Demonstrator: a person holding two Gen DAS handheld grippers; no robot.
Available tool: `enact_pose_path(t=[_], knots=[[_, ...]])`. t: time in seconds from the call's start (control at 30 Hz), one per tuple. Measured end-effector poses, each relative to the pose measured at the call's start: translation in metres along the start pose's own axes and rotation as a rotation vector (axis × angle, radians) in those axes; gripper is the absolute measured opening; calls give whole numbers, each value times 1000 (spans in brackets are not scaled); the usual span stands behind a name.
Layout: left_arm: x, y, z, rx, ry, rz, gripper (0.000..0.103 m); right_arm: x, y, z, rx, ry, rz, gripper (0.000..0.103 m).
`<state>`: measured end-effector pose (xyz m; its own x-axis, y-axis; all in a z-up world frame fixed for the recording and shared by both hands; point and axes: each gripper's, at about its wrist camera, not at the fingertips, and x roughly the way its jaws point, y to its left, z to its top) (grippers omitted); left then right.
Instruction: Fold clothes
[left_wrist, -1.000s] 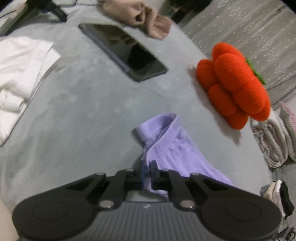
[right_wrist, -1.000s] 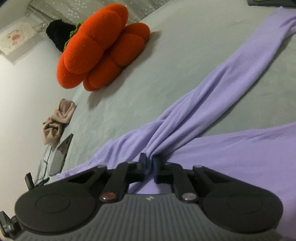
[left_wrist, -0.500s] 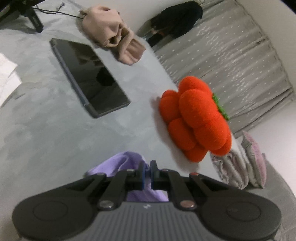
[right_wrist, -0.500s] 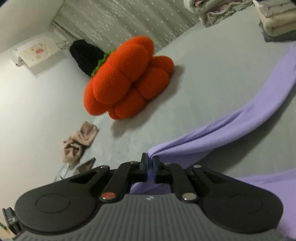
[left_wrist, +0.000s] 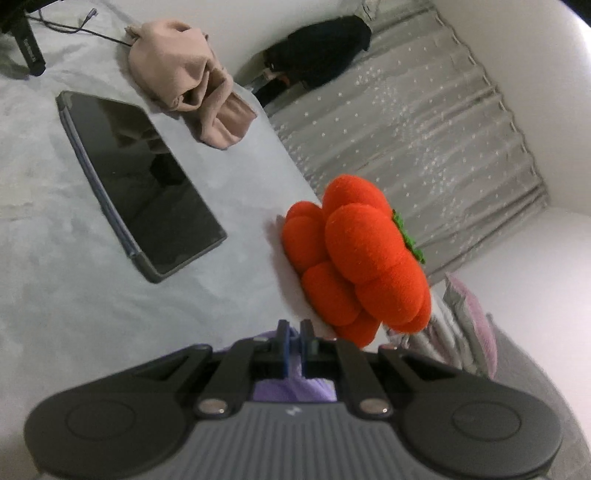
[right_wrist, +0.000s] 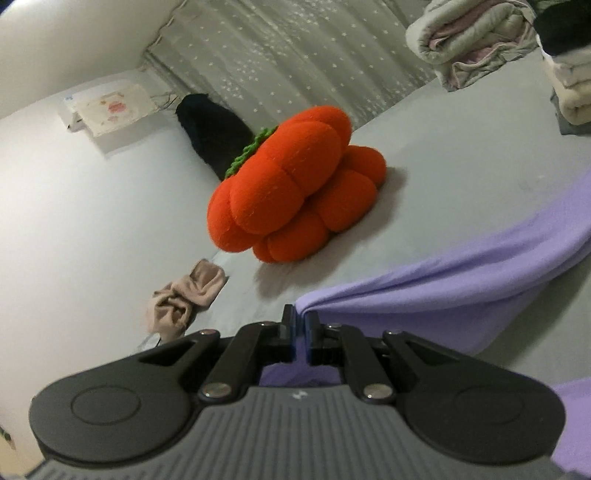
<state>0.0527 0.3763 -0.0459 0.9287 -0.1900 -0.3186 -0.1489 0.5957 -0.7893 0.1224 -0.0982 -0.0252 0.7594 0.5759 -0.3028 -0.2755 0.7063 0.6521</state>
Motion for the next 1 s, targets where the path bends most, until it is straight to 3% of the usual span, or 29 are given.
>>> enact_pose_path(t=[0.33, 0.67, 0.77, 0.9, 1.0], knots=[[-9, 17, -7, 180, 143, 179, 5, -5, 27, -41, -208, 172, -65, 7], [-10, 20, -24, 257, 236, 327, 7, 12, 8, -82, -278, 348, -154, 7], [-12, 15, -27, 285, 221, 363, 15, 11, 6, -86, -278, 351, -148, 9], [-18, 8, -29, 307, 200, 409, 42, 6, 1, -76, -204, 358, -132, 16], [-22, 2, -30, 314, 186, 416, 52, -2, -2, -67, -180, 339, -142, 36]])
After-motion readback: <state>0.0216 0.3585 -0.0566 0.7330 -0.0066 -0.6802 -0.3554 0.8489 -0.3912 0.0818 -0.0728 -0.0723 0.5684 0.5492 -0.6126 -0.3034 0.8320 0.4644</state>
